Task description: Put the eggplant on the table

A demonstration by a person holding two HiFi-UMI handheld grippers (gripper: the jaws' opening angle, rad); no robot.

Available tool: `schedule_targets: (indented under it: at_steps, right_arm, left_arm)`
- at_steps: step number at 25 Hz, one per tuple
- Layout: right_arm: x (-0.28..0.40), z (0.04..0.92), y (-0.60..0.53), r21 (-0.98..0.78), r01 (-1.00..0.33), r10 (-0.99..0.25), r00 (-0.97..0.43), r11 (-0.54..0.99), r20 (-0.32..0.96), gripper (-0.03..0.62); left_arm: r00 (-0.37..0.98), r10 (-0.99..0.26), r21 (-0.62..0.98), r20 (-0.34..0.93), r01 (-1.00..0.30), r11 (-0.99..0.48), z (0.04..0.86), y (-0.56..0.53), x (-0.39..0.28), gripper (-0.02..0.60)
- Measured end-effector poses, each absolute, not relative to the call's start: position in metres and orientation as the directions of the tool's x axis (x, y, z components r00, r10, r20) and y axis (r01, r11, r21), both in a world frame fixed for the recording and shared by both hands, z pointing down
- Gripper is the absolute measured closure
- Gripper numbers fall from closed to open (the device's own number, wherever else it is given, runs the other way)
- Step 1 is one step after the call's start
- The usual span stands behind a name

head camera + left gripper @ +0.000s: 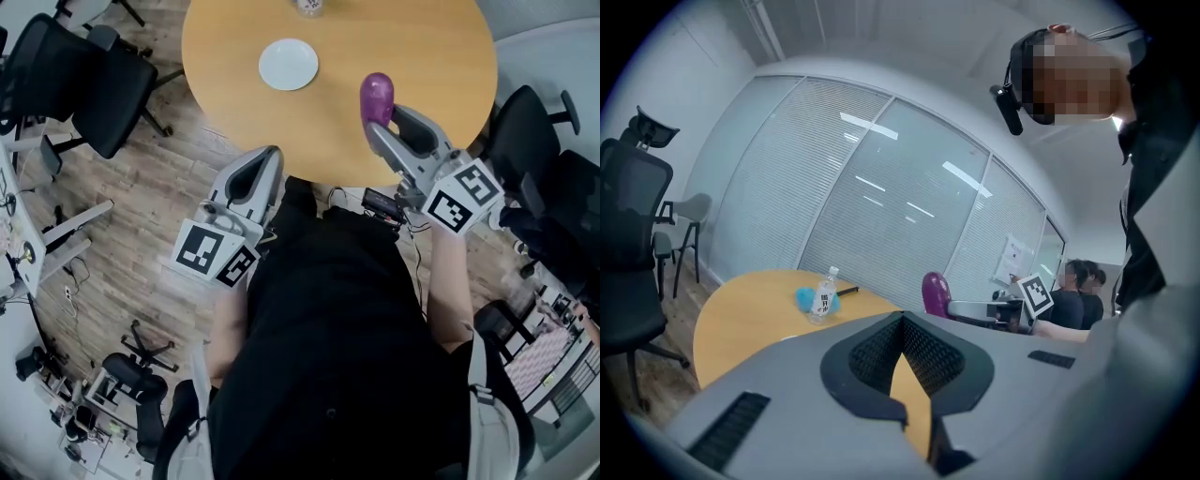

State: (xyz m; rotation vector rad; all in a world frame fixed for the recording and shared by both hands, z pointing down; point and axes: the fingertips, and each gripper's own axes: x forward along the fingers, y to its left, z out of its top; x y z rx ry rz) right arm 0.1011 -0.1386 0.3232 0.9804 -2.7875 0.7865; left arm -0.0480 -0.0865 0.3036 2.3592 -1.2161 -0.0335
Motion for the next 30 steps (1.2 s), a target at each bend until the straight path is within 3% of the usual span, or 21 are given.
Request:
schedule_targets:
  at_steps: [13,21,30]
  right_arm:
    - [0.008,0.350,-0.206,-0.391,-0.651,-0.567,-0.759,0.650,0.320,0.407]
    - [0.006,0.354,-0.208,-0.351,-0.674,-0.574,-0.738,0.650,0.355,0.407]
    - [-0.015,0.389,-0.236,-0.293,-0.676,-0.536,-0.724,0.676,0.434,0.407]
  left_arm:
    - [0.693,-0.696,0.462,0.188,-0.688,-0.560,0.329,-0.155,-0.119,0.569]
    - [0.756,-0.632,0.447,0.168,-0.630,-0.635,0.318,-0.159,-0.102,0.569]
    - [0.755,-0.630,0.459,0.183,-0.632,-0.624,0.326,-0.176,-0.113,0.569]
